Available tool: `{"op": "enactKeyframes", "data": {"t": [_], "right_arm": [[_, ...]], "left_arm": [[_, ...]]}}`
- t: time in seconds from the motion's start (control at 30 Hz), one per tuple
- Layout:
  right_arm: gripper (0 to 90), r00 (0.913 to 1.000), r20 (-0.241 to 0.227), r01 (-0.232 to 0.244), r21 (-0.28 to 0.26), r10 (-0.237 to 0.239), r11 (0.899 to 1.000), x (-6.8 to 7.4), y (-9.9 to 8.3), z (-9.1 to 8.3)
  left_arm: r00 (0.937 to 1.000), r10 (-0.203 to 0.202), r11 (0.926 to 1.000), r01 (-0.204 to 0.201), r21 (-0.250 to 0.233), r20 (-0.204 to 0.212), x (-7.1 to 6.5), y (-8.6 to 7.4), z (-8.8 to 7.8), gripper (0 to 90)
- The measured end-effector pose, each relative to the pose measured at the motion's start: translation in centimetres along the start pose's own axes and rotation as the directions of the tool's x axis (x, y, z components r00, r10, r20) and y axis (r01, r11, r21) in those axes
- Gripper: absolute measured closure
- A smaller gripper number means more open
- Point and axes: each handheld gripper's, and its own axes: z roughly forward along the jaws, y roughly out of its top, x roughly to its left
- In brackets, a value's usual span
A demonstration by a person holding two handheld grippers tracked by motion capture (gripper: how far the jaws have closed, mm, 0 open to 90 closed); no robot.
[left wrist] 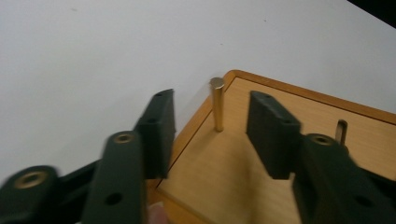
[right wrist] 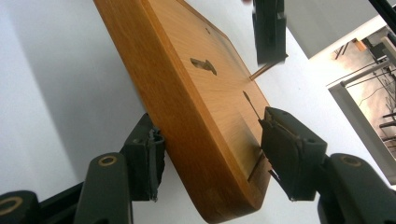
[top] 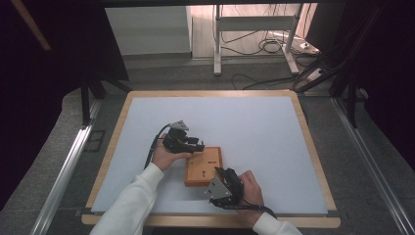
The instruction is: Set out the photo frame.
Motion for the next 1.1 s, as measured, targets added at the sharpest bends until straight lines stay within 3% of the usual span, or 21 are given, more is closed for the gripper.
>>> {"op": "enactKeyframes", "data": {"t": [0.23,0.6,0.83,1.1], "right_arm": [[41.6,1.0,-0.003,0.001,-0.002,-0.001,1.0,-0.1,0.0,0.0],[43.3,0.9999,-0.003,-0.01,-0.005,0.01,1.0,-0.5,0.1,-0.2],[45.8,1.0,0.005,-0.005,-0.014,0.005,1.0,-1.0,0.4,-0.3],[48.5,0.9998,-0.001,-0.019,-0.019,0.019,1.0,-2.0,0.8,-0.5]], "left_arm": [[0.9986,-0.008,0.9998,0.007,-0.017,-0.053,0.1,-1.3,-3.0,36.6],[0.9942,-0.031,0.9995,0.031,-0.009,-0.103,0.1,-5.5,-6.5,31.2],[0.9933,-0.043,0.999,0.043,0.005,-0.107,-0.1,-7.9,-7.3,30.4],[0.9926,-0.003,0.9999,0.005,0.014,-0.121,-1.0,-8.8,-7.8,30.0]]}}
